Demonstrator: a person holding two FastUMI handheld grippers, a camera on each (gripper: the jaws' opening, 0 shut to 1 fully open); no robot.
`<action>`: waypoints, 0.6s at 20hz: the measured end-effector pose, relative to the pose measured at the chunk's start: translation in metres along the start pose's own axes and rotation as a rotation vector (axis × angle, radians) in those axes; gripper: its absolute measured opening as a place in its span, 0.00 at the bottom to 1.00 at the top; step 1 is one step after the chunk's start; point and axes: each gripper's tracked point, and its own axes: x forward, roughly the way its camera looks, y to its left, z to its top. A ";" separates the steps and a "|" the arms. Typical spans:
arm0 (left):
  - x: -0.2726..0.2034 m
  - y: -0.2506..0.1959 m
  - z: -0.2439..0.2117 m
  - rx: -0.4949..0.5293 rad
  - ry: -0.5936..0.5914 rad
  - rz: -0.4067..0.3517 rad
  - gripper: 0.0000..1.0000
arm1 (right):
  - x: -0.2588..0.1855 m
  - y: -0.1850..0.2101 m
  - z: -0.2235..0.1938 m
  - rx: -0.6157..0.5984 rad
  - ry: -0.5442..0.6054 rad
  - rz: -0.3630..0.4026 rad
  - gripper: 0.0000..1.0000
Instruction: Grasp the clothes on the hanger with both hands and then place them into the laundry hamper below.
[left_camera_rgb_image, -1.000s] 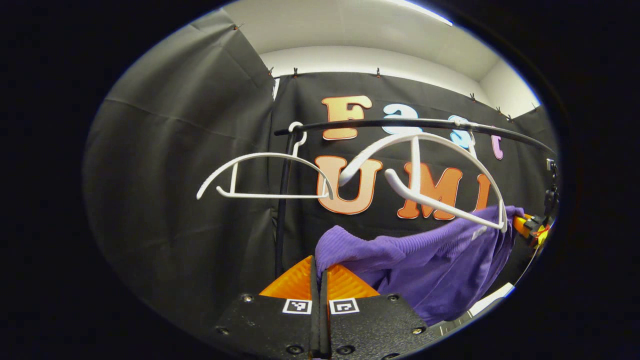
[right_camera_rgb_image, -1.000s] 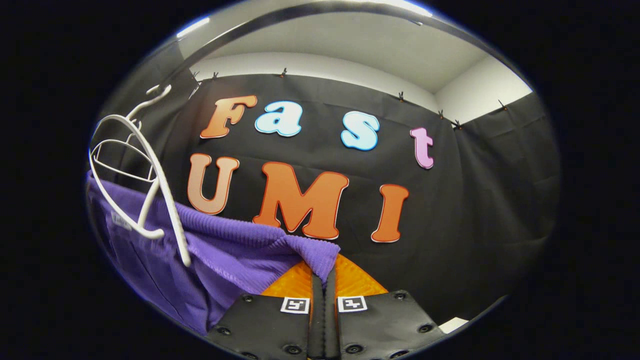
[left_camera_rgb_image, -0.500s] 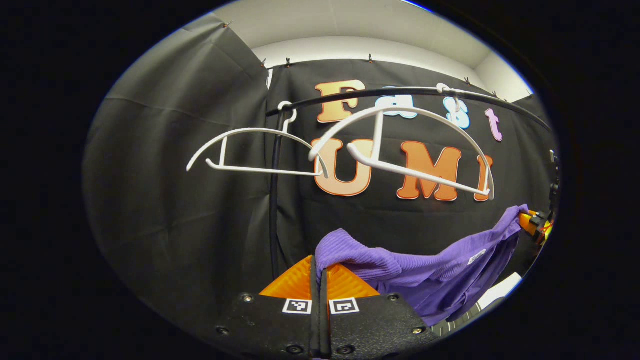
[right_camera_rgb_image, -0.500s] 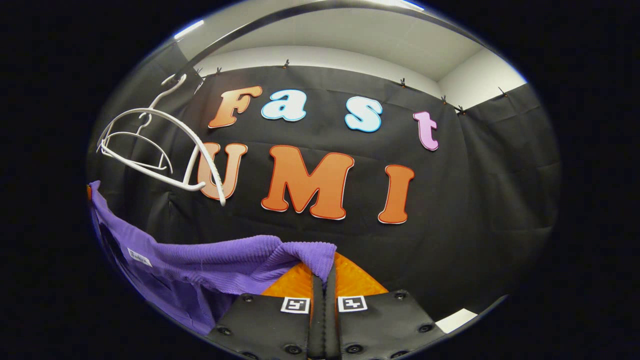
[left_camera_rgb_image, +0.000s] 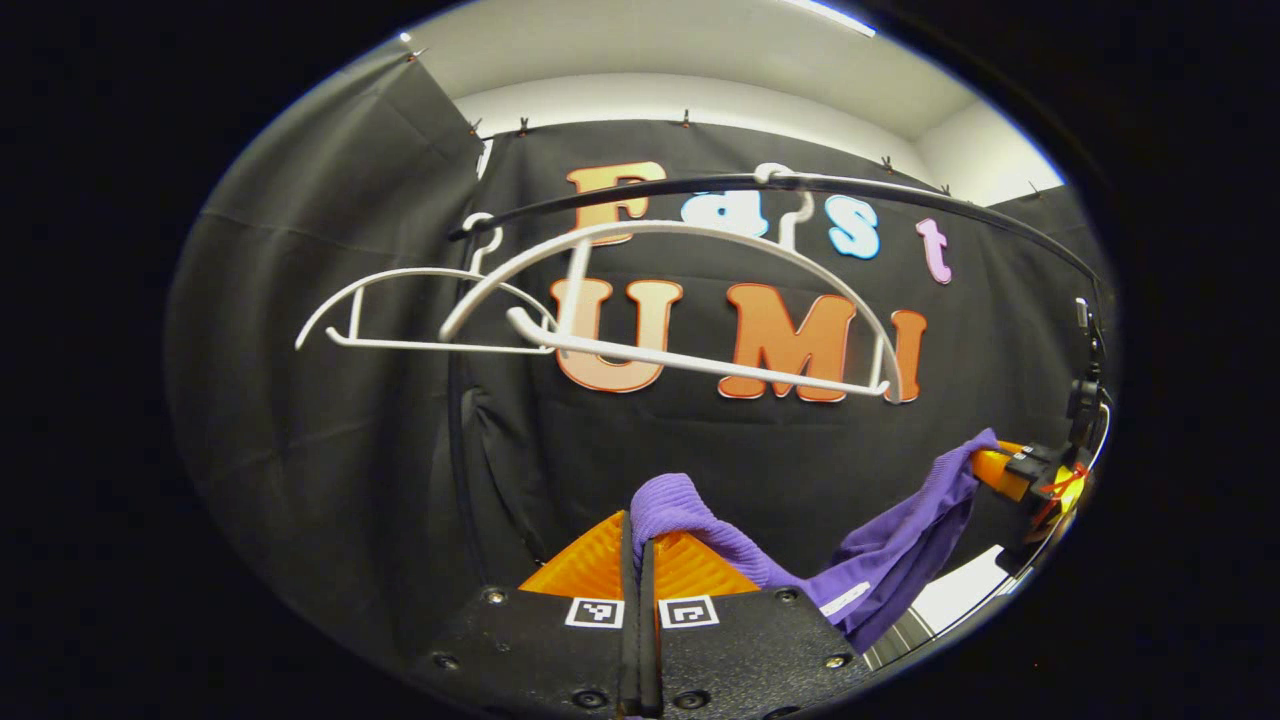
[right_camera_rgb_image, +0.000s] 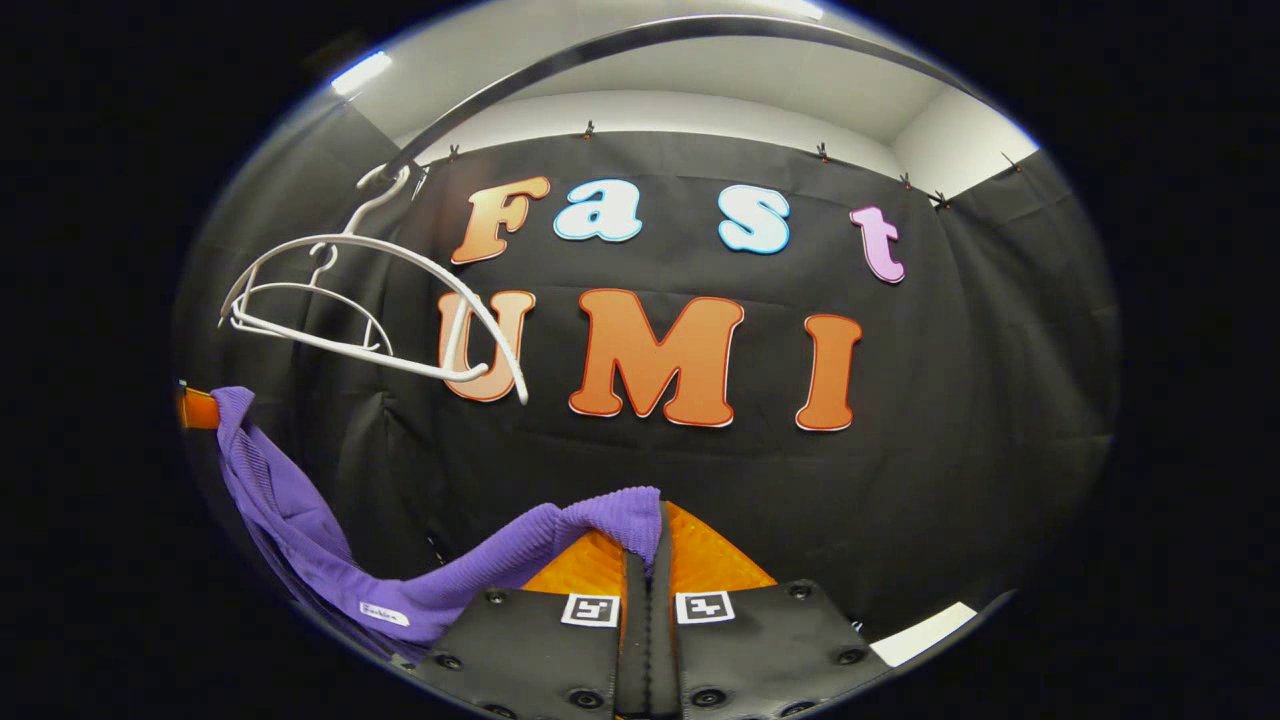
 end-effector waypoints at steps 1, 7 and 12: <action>0.001 -0.011 0.002 0.002 -0.003 -0.011 0.00 | -0.003 0.006 0.001 0.011 0.002 0.015 0.07; 0.017 -0.075 -0.014 -0.022 0.022 -0.100 0.00 | -0.014 0.022 -0.006 0.034 0.000 0.056 0.07; 0.033 -0.131 -0.038 -0.020 0.052 -0.177 0.00 | -0.018 0.027 -0.024 0.043 0.008 0.079 0.07</action>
